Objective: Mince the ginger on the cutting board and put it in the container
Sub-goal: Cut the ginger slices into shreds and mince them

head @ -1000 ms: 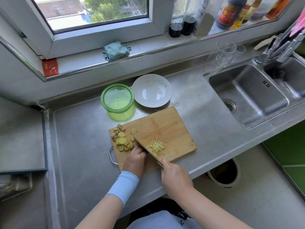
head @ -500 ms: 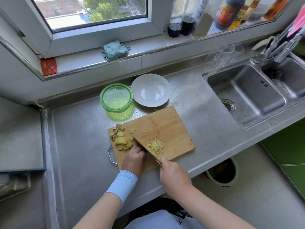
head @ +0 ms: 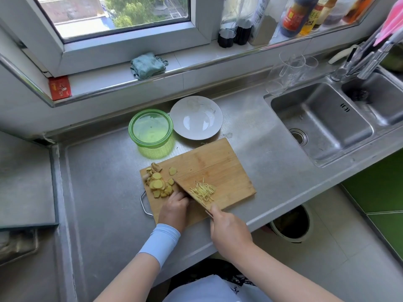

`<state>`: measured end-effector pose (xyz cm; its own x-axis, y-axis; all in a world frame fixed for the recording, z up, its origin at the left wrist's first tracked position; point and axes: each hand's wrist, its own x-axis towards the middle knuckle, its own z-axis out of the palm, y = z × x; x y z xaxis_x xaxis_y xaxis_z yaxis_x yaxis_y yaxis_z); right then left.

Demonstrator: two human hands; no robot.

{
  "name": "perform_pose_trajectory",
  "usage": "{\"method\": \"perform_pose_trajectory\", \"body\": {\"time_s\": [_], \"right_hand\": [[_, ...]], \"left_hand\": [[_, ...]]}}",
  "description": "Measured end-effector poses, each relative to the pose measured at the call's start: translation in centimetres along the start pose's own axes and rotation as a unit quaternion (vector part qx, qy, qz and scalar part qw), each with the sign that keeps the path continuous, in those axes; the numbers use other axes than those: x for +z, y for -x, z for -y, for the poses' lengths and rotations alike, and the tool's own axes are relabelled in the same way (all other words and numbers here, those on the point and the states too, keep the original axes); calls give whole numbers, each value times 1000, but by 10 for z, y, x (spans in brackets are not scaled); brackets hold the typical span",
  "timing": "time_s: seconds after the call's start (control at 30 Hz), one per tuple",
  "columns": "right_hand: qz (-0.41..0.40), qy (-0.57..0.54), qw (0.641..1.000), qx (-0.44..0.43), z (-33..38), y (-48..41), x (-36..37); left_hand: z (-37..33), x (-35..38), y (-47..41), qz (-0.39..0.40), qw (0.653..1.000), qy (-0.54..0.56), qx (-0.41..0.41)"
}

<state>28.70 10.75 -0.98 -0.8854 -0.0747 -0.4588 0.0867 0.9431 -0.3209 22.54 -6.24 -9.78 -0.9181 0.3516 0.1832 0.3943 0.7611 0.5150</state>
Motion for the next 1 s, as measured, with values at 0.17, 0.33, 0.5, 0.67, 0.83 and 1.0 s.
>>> {"method": "perform_pose_trajectory", "body": {"time_s": [0.17,0.33,0.5,0.67,0.83,1.0], "right_hand": [[15,5,1000,3,-18,23,-1],[3,2,1000,-5,-5,1,0],[-3,24,1000,-8,5,-14,2],[-10,30,999,-13,3,-14,4],[-9,8,1000,-18,0,-5,0],[13,13,1000,-10,-19,25,-4]], "left_hand": [[-3,1,1,-22,1000,-7,-2],[-4,2,-1,-38,999,-12,8],[-5,4,2,-61,998,-28,10],[-11,5,4,-69,996,-59,6],[-12,5,5,-68,996,-55,6],[-11,4,6,-55,998,-43,-10]]}}
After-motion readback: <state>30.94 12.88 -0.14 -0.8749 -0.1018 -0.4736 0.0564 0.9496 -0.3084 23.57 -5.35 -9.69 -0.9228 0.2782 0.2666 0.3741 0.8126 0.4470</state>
